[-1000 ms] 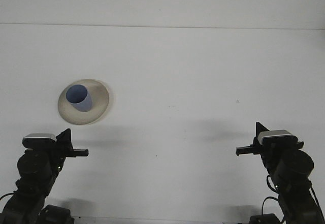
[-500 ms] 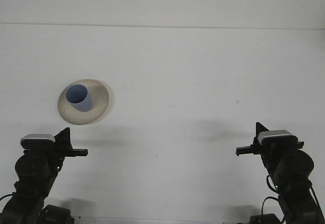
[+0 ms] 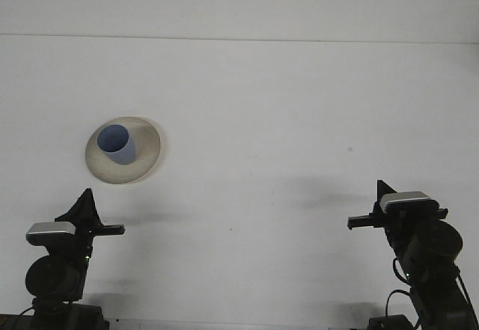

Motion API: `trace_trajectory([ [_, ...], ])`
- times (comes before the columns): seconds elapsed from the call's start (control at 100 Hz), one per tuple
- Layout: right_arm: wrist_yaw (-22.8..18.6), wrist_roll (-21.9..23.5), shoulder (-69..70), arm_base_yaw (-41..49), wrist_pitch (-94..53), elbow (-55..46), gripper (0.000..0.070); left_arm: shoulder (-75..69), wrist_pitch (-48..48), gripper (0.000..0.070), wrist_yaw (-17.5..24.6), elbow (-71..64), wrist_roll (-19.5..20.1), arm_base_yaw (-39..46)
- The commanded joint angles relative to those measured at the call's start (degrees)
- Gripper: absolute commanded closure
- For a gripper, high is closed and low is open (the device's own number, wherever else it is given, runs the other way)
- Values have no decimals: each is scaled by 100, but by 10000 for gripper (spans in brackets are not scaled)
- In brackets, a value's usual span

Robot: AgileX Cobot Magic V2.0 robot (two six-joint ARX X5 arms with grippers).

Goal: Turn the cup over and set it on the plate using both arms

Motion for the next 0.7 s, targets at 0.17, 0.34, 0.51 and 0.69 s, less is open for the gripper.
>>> trace_trajectory([
  [0.17, 0, 83, 17, 9, 57, 57, 700, -739, 63, 688, 254, -660, 66, 282],
  [0.34, 0, 83, 17, 9, 59, 57, 700, -807, 68, 688, 264, -811, 68, 302],
  [0.51, 0, 83, 17, 9, 61, 57, 700, -807, 83, 688, 264, -863, 85, 302],
  [0.69, 0, 83, 17, 9, 61, 55, 700, -807, 859, 688, 398, -1209, 81, 302],
])
